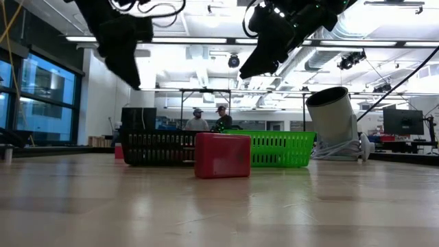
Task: Pick & Place Office items
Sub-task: Put the pink charger adapter into the black bin
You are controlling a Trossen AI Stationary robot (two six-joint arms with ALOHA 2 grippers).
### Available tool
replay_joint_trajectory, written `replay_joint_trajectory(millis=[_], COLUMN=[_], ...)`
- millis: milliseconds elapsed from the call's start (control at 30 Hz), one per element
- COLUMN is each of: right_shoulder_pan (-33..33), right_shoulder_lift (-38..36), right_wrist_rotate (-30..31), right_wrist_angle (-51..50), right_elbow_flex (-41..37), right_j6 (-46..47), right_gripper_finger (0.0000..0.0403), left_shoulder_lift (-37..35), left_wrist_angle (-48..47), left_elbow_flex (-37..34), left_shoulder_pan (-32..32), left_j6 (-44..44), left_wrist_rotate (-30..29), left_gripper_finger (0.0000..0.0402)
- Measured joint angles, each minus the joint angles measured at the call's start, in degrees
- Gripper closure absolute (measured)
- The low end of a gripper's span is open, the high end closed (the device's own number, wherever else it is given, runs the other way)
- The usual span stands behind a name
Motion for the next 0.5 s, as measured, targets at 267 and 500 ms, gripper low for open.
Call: replay_joint_trajectory(millis=[267, 500], right_shoulder_pan=[0.0, 0.0], right_shoulder_lift=[0.0, 0.0], right_wrist_rotate=[0.0, 0.0], right_wrist_angle=[0.1, 0.1], right_elbow_flex=[0.0, 0.0], right_j6=[0.0, 0.0], right_gripper_finger=[0.0257, 0.0257], left_shoulder_lift=[-0.2, -0.2], left_wrist_angle=[-4.4, -7.2], left_elbow_flex=[0.0, 0.0], left_shoulder_pan=[7.1, 14.9], left_j6=[1.7, 8.3], left_wrist_rotate=[0.9, 12.9], left_gripper_finger=[0.0188, 0.0188])
